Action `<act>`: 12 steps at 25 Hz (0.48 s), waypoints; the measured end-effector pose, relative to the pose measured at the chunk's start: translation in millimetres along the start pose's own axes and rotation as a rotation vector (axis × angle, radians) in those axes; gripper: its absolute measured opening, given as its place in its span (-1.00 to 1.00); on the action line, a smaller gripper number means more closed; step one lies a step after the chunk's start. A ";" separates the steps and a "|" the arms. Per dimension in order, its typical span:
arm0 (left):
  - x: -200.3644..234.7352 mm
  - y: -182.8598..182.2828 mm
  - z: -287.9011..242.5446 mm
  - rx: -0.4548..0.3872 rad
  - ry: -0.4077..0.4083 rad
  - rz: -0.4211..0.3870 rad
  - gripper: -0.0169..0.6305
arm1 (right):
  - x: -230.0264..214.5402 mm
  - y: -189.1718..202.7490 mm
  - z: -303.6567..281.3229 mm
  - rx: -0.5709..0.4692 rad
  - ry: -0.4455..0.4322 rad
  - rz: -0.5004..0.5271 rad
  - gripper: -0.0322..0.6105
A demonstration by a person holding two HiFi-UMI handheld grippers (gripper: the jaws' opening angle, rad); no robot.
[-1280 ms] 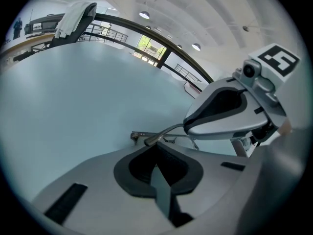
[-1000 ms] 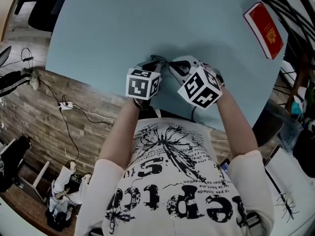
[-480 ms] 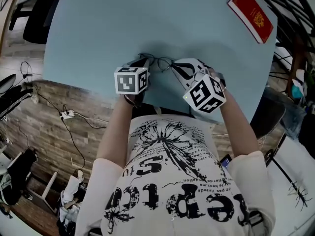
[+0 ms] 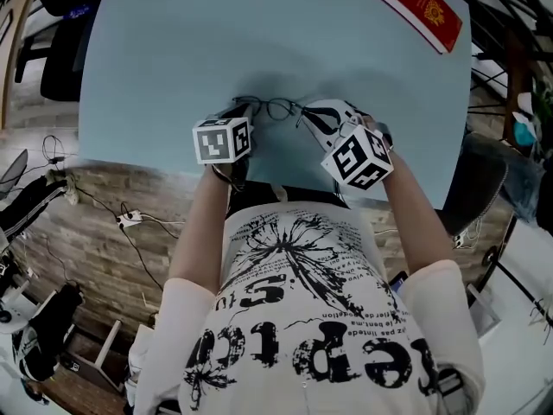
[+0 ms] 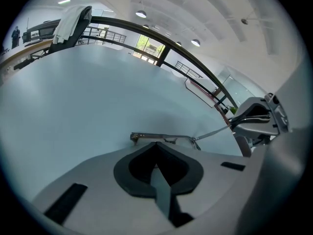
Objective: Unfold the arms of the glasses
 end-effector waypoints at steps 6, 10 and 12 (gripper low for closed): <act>-2.7 -1.1 8.2 -0.003 -0.028 -0.068 -0.89 | 1.6 -1.0 -2.4 0.005 0.030 0.036 -0.84; -6.4 1.4 23.5 -0.008 -0.044 -0.170 -0.89 | -1.3 -0.4 -2.2 0.012 0.045 0.054 -0.84; -10.8 -2.2 32.6 -0.009 -0.052 -0.273 -0.86 | -3.1 0.6 -2.1 0.014 0.047 0.064 -0.84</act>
Point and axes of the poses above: the fingertips, and each gripper's own axes: z backward along the fingers, x to its left, y out of its underside, the point moved 10 cm from there along z, backward along the fingers, and after that the axes turned 12 degrees about x, right-handed, at the moved point
